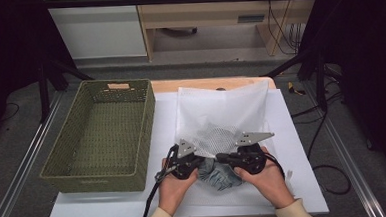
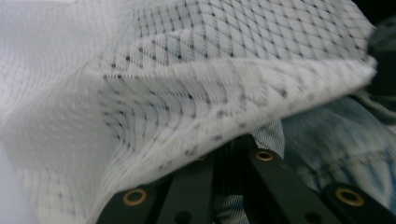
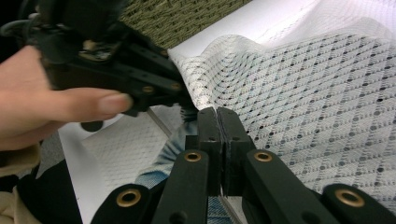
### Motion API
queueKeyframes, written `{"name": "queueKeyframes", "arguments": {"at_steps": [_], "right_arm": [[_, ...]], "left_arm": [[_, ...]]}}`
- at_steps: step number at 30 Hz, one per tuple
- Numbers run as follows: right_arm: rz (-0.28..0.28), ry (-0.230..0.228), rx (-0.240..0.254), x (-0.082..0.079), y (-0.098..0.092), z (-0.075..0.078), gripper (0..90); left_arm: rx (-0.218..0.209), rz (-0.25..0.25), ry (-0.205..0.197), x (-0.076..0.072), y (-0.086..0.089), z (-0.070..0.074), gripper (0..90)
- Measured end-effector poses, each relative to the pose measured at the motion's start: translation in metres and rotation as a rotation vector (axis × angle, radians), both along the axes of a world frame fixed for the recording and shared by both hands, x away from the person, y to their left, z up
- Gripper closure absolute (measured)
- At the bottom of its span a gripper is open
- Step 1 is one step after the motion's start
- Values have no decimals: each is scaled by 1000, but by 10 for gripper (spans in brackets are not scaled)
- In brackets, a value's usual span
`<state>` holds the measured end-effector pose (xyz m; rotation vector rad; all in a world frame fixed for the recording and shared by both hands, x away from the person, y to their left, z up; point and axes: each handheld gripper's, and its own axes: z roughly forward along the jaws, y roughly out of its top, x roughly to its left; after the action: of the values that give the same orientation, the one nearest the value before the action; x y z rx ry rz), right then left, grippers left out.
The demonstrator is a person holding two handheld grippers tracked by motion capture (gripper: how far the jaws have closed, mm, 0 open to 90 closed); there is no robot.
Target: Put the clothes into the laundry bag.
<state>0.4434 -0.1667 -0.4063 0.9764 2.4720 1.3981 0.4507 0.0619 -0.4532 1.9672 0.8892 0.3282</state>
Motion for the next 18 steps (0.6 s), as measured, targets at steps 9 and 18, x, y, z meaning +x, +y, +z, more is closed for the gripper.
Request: {"name": "queueKeyframes", "arguments": {"at_steps": [9,18], "right_arm": [[-3,-4,-10,-1,0,0,893],[-5,-3,-8,0,2,0,893]], "left_arm": [[-21,-58,-19,-38,8,9,900],[-36,-141,-30,-66,-10,17,900]]}}
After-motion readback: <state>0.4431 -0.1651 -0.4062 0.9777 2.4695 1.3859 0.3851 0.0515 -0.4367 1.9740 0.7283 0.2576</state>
